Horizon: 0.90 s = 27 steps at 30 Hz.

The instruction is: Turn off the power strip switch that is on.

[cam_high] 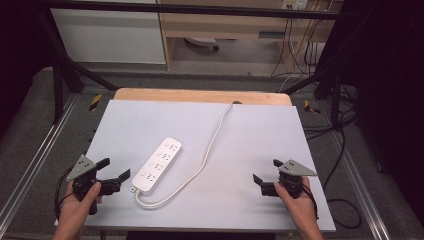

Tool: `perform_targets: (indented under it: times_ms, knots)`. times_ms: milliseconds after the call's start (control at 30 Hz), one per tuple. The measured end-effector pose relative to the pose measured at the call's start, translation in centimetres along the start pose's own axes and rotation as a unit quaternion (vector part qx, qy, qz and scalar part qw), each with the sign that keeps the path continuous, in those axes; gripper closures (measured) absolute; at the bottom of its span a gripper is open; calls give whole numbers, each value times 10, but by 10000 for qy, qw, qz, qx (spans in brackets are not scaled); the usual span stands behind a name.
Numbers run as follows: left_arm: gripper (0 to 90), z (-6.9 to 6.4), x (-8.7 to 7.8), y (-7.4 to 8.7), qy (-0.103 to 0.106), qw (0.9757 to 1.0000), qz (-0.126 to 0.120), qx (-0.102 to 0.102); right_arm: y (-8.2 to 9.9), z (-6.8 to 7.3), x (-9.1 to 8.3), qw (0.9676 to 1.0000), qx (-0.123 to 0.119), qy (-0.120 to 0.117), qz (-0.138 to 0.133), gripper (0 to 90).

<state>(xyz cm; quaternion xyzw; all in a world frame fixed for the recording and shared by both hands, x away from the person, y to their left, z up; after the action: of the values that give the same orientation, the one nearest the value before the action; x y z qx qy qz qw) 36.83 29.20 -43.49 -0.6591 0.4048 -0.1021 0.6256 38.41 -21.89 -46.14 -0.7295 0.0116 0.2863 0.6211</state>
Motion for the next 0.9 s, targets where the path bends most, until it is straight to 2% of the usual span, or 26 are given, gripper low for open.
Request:
perform_targets:
  times_ms: [300, 433, 667, 767, 800, 867, 900]
  knots:
    - [74, -2, 1, -1, 13, 10000, -7, 0, 0, 2, 0, 10000, -29, 56, 60, 31]
    - [76, -5, 3, -1, -47, 10000, 71, 17, 2, 2, 1, 9997, -60, 121, 198, 28]
    - [65, -11, 3, -6, 43, 10000, -32, 44, 3, 3, 1, 9995, -37, 156, 270, 25]
    - [64, -15, 1, -12, 82, 9999, -42, 129, 3, 4, 1, 9993, -66, 128, 331, 29]
    - [65, -18, -1, -19, 123, 9997, -38, 204, 4, 4, 1, 9993, -76, 117, 349, 30]
    - [66, -19, -2, -23, 142, 9997, -53, 213, 4, 5, 1, 9992, -84, 110, 363, 31]
    - [66, -21, -2, -34, 145, 9994, -40, 313, 4, 6, 0, 9993, -76, 98, 349, 31]
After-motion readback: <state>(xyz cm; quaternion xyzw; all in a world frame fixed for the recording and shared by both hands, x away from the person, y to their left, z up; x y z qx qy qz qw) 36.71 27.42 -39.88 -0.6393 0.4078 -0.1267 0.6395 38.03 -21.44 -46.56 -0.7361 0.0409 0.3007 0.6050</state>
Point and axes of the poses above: each handheld gripper's, and its own axes: x roughly forward along the jaws, y roughly out of its underside, z roughly to its left, the point moved 5 cm from there along x, roughly forward along the jaws, and after that the axes turned 12 degrees about y, right-handed, at the moved point
